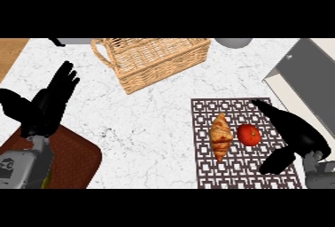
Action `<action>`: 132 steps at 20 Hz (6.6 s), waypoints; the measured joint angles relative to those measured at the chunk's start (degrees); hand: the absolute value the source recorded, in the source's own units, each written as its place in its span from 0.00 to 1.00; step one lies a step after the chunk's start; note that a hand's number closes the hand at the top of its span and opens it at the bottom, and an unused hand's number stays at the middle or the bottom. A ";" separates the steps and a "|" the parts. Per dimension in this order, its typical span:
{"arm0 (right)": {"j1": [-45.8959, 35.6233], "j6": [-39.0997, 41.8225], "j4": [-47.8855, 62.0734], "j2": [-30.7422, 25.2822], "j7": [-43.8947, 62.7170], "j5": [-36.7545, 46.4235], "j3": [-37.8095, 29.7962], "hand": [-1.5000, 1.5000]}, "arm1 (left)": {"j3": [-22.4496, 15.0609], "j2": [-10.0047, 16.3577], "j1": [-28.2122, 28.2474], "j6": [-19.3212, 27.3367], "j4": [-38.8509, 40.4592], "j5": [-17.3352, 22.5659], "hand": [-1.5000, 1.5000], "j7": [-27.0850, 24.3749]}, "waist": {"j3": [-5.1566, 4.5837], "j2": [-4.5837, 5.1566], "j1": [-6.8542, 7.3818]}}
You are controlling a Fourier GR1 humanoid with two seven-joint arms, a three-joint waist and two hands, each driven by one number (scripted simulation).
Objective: Pick the tomato from the placemat and place it in the tiered shelf
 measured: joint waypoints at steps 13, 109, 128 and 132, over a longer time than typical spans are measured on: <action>-0.92 -0.60 8.63 8.46 -6.88 9.28 -3.20 0.00 | 2.82 -2.76 -2.19 -2.34 3.11 -2.56 0.50 -0.56 | 0.00 0.03 0.04; -8.20 7.93 -4.26 2.01 -18.74 -0.79 -70.12 0.00 | 6.07 -5.12 -0.63 -5.40 0.60 -5.36 0.50 0.54 | 0.03 0.01 -0.17; -10.92 -0.08 26.19 -14.19 -32.32 -9.80 -74.88 0.00 | 6.83 -5.31 -1.41 -5.50 0.85 -5.50 0.50 1.23 | -0.03 -0.05 -0.34; -8.03 7.49 32.55 -20.67 -30.91 -15.15 -79.36 0.00 | 6.76 -5.23 -0.43 -5.97 0.47 -5.48 0.50 1.03 | -0.01 -0.10 -0.60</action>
